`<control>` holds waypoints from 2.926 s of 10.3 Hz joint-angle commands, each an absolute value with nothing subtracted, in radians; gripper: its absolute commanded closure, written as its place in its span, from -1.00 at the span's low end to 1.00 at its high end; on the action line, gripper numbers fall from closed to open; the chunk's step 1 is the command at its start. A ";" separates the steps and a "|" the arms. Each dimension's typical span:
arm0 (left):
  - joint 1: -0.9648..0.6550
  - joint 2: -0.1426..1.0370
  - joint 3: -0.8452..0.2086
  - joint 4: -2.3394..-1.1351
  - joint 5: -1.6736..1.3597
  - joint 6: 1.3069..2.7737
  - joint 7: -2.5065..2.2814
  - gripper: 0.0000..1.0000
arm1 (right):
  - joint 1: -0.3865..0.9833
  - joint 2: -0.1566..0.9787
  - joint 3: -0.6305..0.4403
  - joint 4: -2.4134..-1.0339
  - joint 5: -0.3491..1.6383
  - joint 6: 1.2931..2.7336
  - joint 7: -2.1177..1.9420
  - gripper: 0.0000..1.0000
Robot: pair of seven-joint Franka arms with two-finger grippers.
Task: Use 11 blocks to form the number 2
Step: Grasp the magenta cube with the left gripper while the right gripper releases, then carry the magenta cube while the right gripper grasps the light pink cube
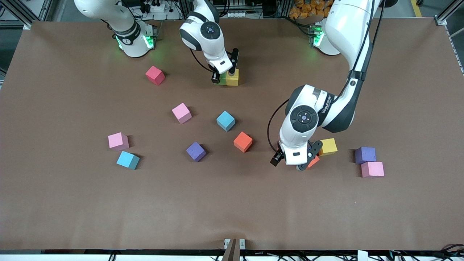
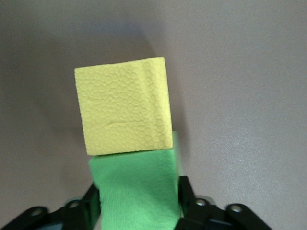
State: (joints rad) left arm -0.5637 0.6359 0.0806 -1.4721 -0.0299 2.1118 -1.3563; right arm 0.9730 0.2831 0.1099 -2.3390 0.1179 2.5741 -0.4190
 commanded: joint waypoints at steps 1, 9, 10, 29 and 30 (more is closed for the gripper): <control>-0.552 0.667 0.087 -1.442 -0.055 2.086 -1.339 -1.00 | 0.980 0.278 0.110 -2.345 0.133 2.583 -0.408 -1.00; -0.531 0.646 0.080 -1.587 -0.100 2.089 -1.152 -1.00 | 0.959 0.223 0.117 -2.344 0.133 2.517 -0.407 -1.00; -0.528 0.641 0.080 -1.604 -0.100 2.097 -1.138 -1.00 | 0.956 0.212 0.117 -2.345 0.133 2.514 -0.407 -1.00; -0.518 0.672 0.043 -1.707 -0.156 2.312 -1.003 0.11 | 0.423 0.253 0.011 -2.160 0.123 2.339 -0.391 -1.00; -0.518 0.672 0.037 -1.707 -0.156 2.312 -1.003 0.15 | 0.449 0.253 0.014 -2.166 0.124 2.338 -0.377 -1.00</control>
State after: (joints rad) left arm -0.5221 0.6763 0.0546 -1.6954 -0.1254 2.2977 -1.0306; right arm 0.4250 0.2479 0.0072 -2.1710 0.1182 2.3430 -0.4033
